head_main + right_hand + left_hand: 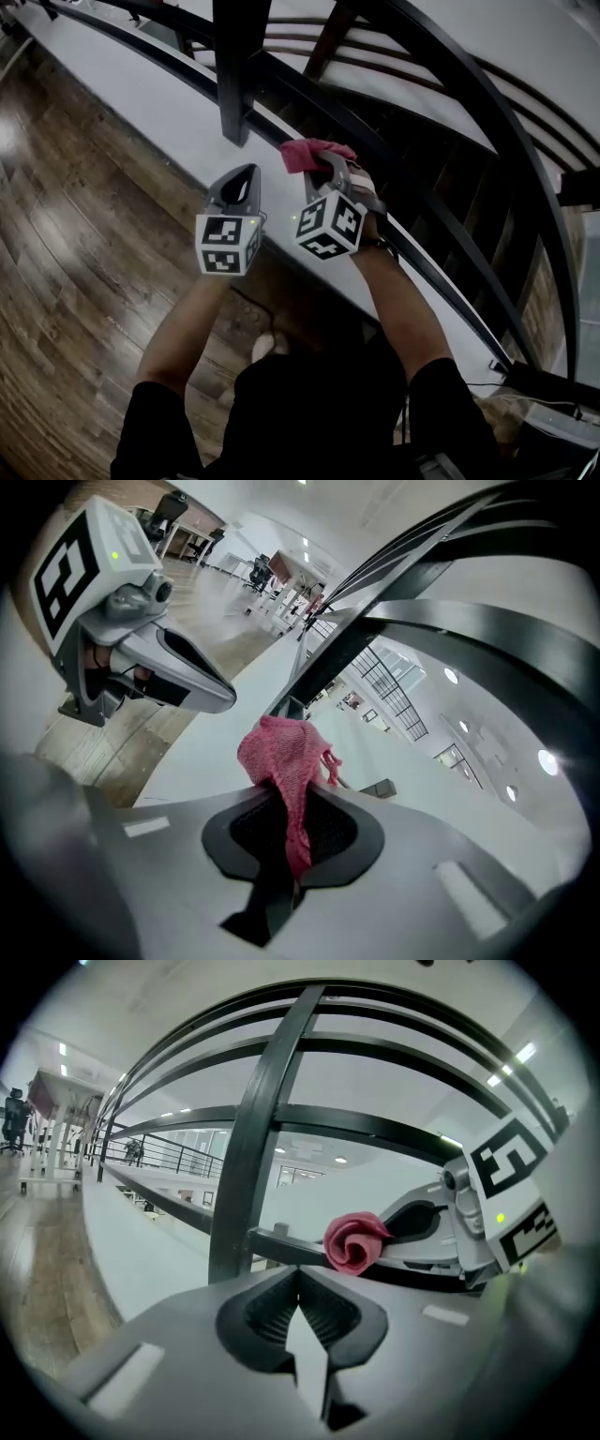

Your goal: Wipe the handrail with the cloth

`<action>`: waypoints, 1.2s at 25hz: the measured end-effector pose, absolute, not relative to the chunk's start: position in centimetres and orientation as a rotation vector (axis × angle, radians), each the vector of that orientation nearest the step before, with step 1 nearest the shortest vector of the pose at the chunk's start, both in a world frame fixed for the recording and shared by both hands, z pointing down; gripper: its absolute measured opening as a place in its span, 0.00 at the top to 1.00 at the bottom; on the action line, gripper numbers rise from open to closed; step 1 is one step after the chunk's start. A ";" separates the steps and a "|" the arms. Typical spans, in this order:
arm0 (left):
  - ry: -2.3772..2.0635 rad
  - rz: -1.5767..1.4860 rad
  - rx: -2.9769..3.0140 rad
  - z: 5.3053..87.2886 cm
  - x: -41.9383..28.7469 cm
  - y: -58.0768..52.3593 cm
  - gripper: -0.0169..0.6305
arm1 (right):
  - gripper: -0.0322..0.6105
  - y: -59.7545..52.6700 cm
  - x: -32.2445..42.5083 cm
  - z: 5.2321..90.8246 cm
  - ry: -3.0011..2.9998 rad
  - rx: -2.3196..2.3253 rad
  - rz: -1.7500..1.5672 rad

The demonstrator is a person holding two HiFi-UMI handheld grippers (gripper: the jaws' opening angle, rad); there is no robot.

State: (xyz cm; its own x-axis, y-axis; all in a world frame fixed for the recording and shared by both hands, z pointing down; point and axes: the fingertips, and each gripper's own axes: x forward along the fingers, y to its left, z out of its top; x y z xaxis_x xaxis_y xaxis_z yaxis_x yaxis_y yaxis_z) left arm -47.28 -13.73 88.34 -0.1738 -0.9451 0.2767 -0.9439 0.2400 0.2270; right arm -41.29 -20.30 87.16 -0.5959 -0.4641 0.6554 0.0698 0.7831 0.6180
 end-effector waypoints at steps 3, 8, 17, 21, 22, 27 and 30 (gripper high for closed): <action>-2.189 -0.004 1.734 88.1 -48.5 -14.0 0.97 | 0.89 -20.5 -42.7 87.0 -2.086 0.269 -0.797; -2.230 -0.038 1.669 88.2 -50.0 -13.2 0.97 | 0.89 -20.4 -44.7 87.1 -2.093 0.241 -0.828; -2.245 -0.058 1.605 89.4 -51.9 -12.2 0.97 | 0.89 -19.8 -48.5 86.6 -2.119 0.207 -0.834; -2.258 -0.084 1.588 88.6 -52.9 -12.2 0.97 | 0.89 -19.7 -49.4 86.5 -2.131 0.216 -0.830; -2.264 -0.089 1.584 88.4 -53.2 -12.0 0.97 | 0.89 -19.7 -49.6 86.5 -2.135 0.218 -0.828; -2.296 -0.083 1.541 88.2 -55.1 -9.8 0.97 | 0.89 -19.4 -51.2 86.7 -2.145 0.196 -0.846; -2.307 -0.059 1.523 88.3 -55.4 -9.0 0.97 | 0.89 -19.5 -51.9 86.9 -2.153 0.201 -0.852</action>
